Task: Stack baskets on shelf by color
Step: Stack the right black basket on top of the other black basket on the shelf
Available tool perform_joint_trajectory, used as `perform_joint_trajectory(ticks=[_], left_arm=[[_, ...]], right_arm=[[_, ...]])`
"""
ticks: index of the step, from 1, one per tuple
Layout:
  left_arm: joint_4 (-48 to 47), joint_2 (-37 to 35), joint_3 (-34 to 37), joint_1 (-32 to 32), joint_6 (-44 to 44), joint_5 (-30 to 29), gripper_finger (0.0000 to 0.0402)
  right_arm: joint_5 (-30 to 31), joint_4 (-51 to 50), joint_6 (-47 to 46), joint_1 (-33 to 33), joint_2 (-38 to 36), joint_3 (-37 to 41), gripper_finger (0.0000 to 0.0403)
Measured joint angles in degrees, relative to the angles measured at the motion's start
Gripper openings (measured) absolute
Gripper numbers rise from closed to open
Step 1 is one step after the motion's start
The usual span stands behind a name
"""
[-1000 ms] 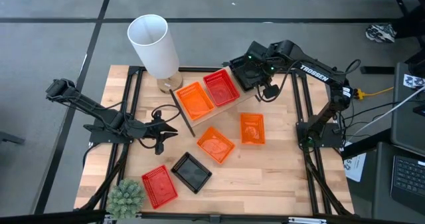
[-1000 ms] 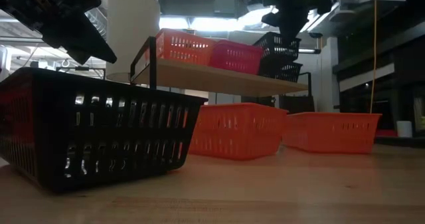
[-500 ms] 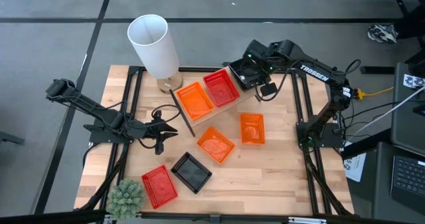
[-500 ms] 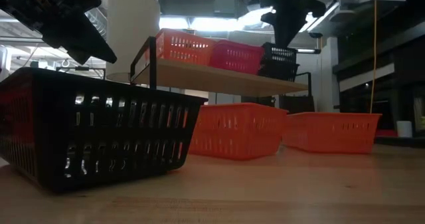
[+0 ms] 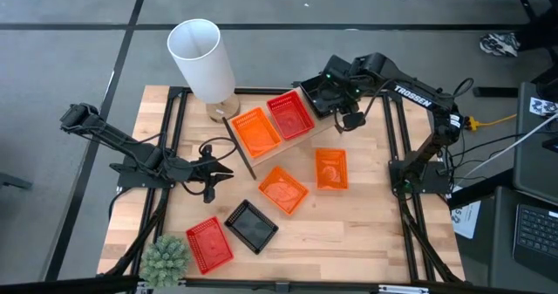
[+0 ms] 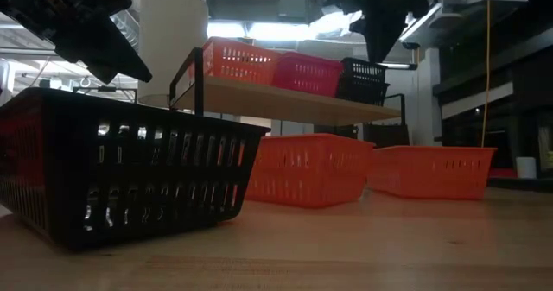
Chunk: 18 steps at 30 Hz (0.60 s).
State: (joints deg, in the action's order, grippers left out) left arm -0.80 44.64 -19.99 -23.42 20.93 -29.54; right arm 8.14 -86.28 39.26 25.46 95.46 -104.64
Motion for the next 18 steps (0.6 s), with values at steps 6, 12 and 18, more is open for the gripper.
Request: perform_joint_trajectory(ticks=[6,12,18], left_arm=[[0.00,0.00,0.00,0.00,0.04,0.00,0.0057],[0.00,0.01,0.00,0.00,-0.04,0.00,0.0057],[-0.02,0.02,0.00,0.00,-0.07,0.00,0.0057]], right_arm=[[3.87,0.11,-0.36,-1.63,0.00,-0.43,0.0119],[6.76,1.56,-2.04,-3.84,0.00,-1.16,0.0119],[6.88,5.41,-3.09,-3.99,0.00,0.09,0.0119]])
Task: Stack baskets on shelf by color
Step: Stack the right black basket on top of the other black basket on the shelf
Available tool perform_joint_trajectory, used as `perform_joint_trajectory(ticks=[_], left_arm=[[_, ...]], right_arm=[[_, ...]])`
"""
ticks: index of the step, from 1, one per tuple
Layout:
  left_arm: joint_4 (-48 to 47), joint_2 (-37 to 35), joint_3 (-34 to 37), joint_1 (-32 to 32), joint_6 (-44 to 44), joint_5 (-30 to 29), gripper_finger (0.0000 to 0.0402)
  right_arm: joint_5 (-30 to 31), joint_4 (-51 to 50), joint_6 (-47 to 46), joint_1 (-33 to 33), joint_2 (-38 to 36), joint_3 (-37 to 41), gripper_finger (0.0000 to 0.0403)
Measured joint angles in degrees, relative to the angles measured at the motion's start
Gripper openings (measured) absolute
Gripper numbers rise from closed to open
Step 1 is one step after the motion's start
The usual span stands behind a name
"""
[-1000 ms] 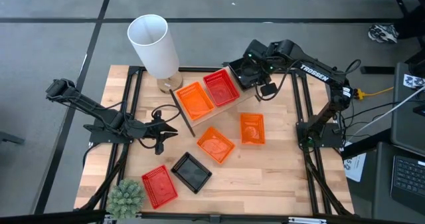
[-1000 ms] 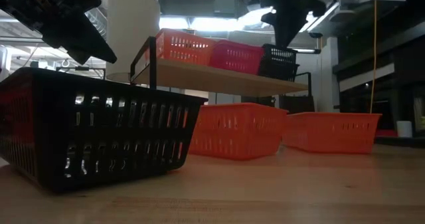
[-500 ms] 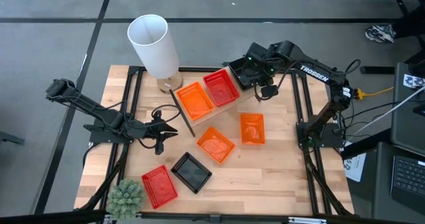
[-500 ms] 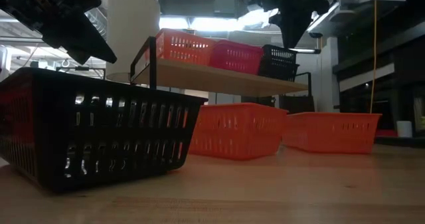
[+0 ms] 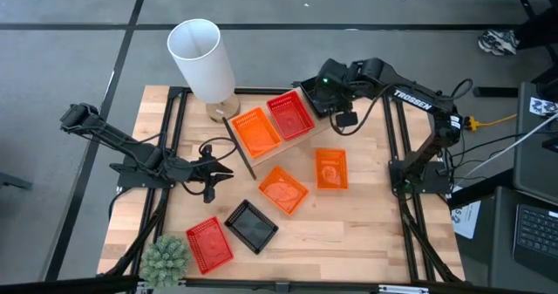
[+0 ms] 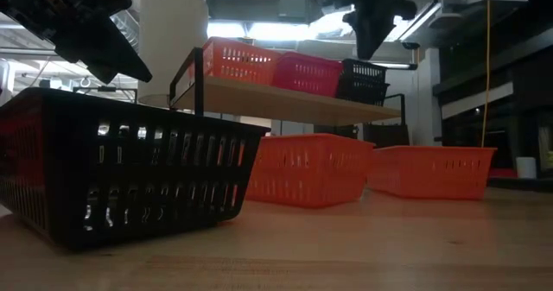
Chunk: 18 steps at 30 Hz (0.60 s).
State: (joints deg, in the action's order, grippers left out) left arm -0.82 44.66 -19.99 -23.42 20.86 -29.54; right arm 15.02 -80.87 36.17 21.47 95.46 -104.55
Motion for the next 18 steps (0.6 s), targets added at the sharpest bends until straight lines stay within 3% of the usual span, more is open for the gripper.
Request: perform_joint_trajectory(ticks=[9,18], left_arm=[[-0.02,-0.02,0.00,0.02,-0.33,0.00,0.0057],[-0.02,0.00,0.00,0.02,-0.50,0.02,0.0057]], right_arm=[[0.93,0.03,-0.13,-0.05,0.11,5.29,0.0119],[0.99,-3.47,-3.23,-3.77,0.04,-1.13,0.0119]])
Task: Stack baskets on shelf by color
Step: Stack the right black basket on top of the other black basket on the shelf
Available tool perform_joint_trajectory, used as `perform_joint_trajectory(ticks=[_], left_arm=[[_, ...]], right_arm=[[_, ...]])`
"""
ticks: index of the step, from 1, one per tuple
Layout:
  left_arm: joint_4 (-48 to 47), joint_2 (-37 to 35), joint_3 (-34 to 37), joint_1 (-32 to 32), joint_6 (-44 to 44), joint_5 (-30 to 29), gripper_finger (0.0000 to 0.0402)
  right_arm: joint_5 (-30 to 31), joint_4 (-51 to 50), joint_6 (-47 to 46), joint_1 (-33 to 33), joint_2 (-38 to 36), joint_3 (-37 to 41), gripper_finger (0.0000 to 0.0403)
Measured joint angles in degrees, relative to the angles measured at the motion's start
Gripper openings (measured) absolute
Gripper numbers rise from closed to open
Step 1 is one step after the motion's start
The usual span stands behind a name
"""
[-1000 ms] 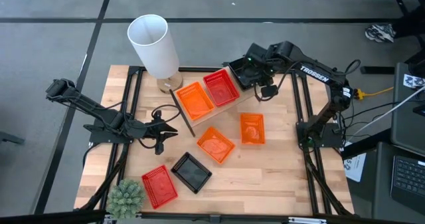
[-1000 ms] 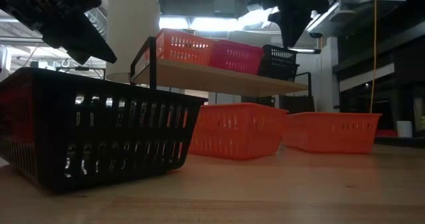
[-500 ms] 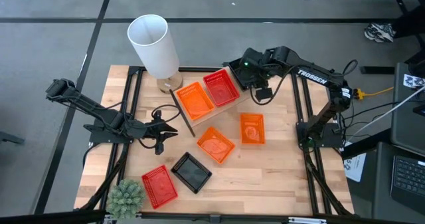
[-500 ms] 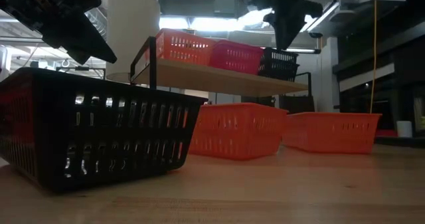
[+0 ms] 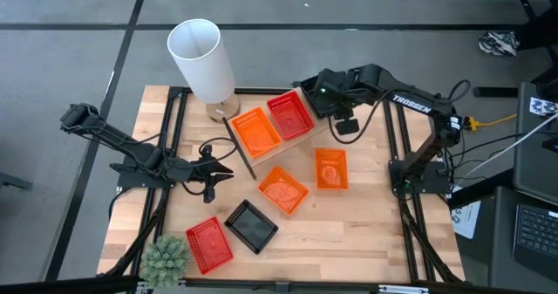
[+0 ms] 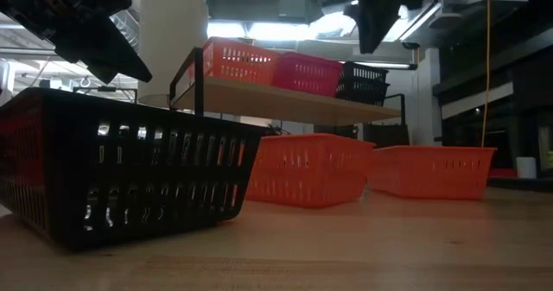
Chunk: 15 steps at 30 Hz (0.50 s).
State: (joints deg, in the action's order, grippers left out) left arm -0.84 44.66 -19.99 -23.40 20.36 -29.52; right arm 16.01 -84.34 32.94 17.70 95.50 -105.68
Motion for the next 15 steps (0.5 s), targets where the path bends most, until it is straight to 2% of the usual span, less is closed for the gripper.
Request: perform_joint_trajectory(ticks=[4,8,11,15], left_arm=[[0.00,0.00,0.00,0.02,0.00,0.01,0.0057],[0.00,-0.01,0.00,0.02,0.00,0.00,0.0057],[0.00,-0.02,0.00,0.02,0.00,0.01,0.0057],[-0.02,-0.01,0.00,0.02,-0.05,0.01,0.0057]], right_arm=[[0.00,0.35,-0.90,-0.14,-0.04,-0.89,0.0119],[0.03,1.79,-1.38,1.87,-0.03,2.64,0.0119],[2.29,5.24,-1.41,2.91,-0.02,5.41,0.0119],[2.95,5.73,-1.46,2.75,-0.01,5.98,0.0119]])
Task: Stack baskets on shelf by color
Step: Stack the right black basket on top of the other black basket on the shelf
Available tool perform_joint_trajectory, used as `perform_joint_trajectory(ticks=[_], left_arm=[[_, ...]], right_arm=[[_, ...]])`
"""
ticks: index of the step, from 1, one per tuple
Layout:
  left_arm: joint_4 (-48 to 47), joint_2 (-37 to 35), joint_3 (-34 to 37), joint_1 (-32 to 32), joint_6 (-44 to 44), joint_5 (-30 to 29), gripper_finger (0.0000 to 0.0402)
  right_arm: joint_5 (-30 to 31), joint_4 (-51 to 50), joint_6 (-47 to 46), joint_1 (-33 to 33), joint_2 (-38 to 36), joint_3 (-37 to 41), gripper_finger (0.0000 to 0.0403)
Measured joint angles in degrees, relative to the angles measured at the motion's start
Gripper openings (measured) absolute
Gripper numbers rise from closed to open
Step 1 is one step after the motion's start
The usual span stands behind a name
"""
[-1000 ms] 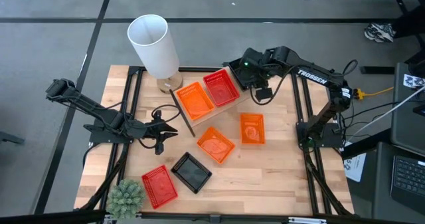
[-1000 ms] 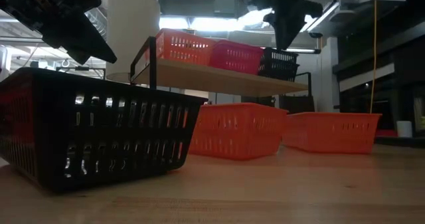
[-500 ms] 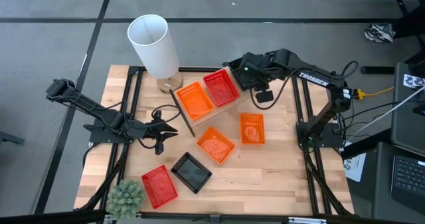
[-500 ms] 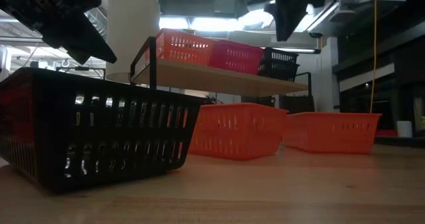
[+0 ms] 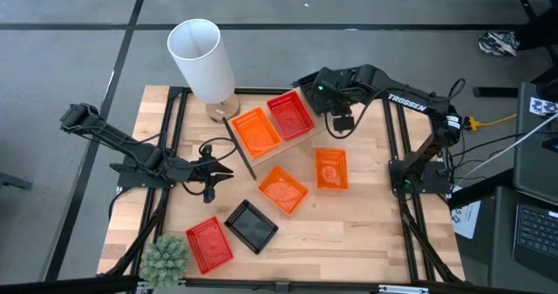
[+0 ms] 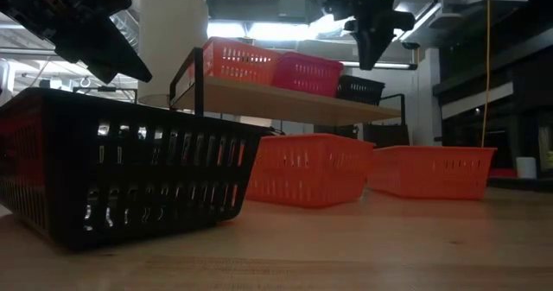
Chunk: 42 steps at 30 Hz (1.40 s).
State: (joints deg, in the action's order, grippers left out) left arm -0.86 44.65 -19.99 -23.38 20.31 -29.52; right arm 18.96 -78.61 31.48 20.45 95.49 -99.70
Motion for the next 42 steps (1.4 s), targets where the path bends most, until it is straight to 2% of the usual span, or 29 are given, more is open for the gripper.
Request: perform_joint_trajectory(ticks=[4,8,13,15,19,22,25,27,35,42], left_arm=[[0.00,0.01,0.02,0.00,-0.08,0.00,0.0057],[0.00,0.00,0.00,0.00,-0.02,0.00,0.0057],[0.00,0.00,0.00,0.00,0.38,0.00,0.0057],[0.00,-0.01,0.00,0.00,0.38,0.00,0.0057],[0.02,0.00,0.00,0.00,0.42,0.00,0.0057],[0.02,-0.01,0.00,0.00,0.56,0.00,0.0057],[0.02,0.01,0.00,0.00,0.62,0.00,0.0057],[0.02,-0.01,0.02,0.00,0.62,0.00,0.0057],[0.02,0.01,0.01,0.00,0.57,0.00,0.0057],[0.02,-0.01,0.00,0.00,0.60,0.00,0.0057]], right_arm=[[0.01,-1.12,-0.80,-1.13,-0.01,0.00,0.0119],[-0.53,-4.01,-6.68,-2.43,-0.03,0.00,0.0120],[-8.13,-11.34,-14.36,-4.34,-0.03,0.00,0.0120],[-7.11,-11.02,-13.40,-5.25,-0.03,0.00,0.0120],[3.07,-4.43,-9.21,-6.03,-0.47,-0.03,0.0120],[5.06,1.57,-2.27,-4.53,-0.46,-0.05,0.0120],[4.01,4.92,2.69,-1.54,-0.22,-0.05,0.0120],[1.09,5.65,4.32,0.84,-0.04,-0.05,0.0120],[-8.99,7.28,4.59,6.34,0.24,-0.07,0.0120],[-9.64,7.04,4.59,6.76,2.98,-0.04,0.0120]])
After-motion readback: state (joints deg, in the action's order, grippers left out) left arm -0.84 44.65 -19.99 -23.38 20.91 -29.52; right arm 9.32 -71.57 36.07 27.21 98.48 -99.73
